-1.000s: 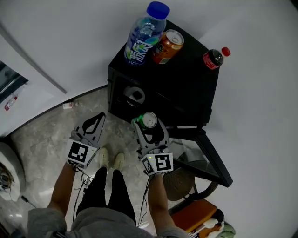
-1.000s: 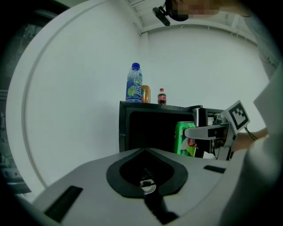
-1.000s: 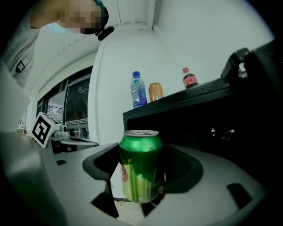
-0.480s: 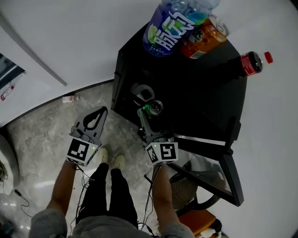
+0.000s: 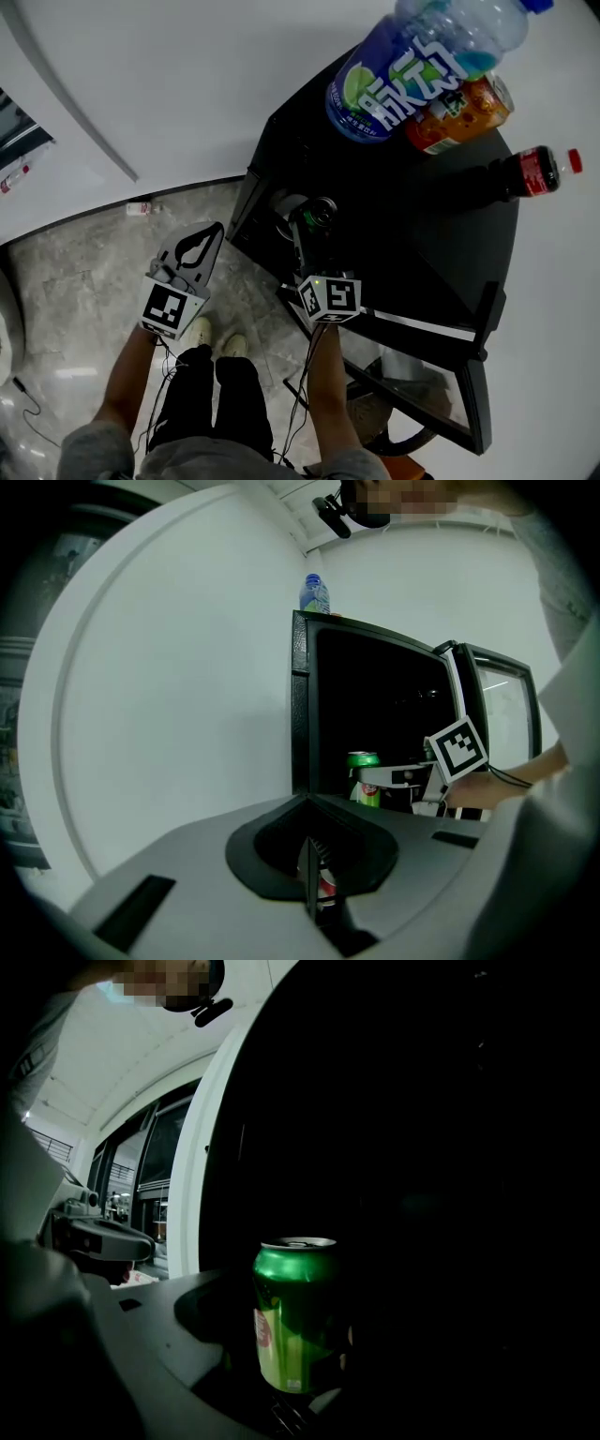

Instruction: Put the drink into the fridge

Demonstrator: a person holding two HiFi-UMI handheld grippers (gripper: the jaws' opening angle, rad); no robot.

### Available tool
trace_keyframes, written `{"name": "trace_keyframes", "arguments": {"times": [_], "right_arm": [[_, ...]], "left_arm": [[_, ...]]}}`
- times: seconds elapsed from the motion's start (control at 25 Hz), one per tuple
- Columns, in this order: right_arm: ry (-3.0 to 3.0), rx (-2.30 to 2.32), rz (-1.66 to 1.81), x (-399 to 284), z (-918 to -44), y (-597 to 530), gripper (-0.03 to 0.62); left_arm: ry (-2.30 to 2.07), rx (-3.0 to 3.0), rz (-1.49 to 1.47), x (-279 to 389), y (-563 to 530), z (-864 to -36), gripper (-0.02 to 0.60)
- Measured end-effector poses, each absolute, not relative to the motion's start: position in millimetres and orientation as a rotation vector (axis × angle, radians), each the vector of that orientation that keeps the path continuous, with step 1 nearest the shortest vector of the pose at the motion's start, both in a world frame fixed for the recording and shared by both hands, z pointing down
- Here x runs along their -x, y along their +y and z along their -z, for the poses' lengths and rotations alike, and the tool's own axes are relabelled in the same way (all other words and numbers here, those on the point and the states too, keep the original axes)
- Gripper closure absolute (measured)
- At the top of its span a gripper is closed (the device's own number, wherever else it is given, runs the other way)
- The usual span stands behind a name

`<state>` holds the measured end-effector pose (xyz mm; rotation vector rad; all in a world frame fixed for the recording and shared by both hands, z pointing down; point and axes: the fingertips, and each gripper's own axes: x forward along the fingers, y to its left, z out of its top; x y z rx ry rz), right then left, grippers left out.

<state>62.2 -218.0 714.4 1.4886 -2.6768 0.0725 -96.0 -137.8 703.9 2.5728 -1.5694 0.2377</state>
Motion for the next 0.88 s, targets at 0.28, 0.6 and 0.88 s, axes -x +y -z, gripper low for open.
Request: {"name": "trace_keyframes", "arguments": {"times": [0.28,0.6,0.88], "right_arm": [[-2.707,-1.469,-0.05,-50,-728,-252,0.275],[-2.692,-1.441,-0.049,-37,-748,-282,0.275],[-2.684,-1.466,-0.04,-33,-755,-302,0.275]], "left_arm": [[-1.625,-2.543,-0.201,106,-148,-717,0.577],[-1.63,-2.542,-0.208,105,-149,-728,0.577],[-1.645,-2.518,-0.192,105,-153,-734,0.577]]}}
